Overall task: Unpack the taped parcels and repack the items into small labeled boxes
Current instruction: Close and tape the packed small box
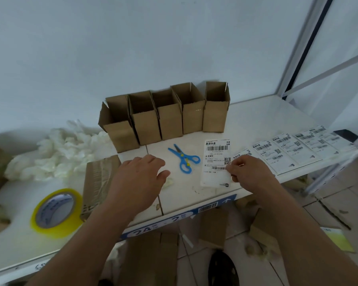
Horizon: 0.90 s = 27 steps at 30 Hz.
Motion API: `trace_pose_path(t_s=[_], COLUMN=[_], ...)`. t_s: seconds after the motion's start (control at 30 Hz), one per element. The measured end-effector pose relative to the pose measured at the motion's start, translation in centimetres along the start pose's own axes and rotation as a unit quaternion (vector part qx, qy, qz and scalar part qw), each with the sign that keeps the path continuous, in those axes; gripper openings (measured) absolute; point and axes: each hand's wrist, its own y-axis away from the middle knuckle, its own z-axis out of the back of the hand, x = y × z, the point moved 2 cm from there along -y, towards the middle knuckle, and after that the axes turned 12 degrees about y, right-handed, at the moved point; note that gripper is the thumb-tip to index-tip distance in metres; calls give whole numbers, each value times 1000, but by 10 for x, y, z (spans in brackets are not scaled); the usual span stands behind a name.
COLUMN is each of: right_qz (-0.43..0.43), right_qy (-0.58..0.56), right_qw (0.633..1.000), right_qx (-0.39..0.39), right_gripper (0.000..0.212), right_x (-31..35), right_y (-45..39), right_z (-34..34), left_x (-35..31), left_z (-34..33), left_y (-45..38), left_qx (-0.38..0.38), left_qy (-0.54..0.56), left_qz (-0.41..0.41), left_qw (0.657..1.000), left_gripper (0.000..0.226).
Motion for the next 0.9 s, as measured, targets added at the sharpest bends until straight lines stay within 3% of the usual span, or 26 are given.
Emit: trace_pose_path(t_s=[0.27, 0.5, 0.63, 0.77, 0.9], right_qz=[75, 114, 115, 123, 123], right_qy=[-26, -103, -129, -139, -133], right_qw=[996, 985, 979, 976, 976], right_qx=[28, 82, 105, 116, 124], right_gripper=[12, 10, 10, 9, 9], right_x=[58, 109, 130, 144, 153], right_y=[38, 60, 67, 72, 71], right_z=[-20, -63, -91, -115, -137], left_x=[48, 106, 132, 148, 157], left_z=[36, 49, 45, 38, 30], left_y=[41, 89, 101, 106, 109], left_qx=[-64, -105, -74, 20, 72], left_qy=[12, 79, 167, 251, 304], left_qz=[-29, 71, 155, 212, 227], left_qw=[997, 989, 971, 944, 922], left_gripper=[41, 28, 49, 90, 98])
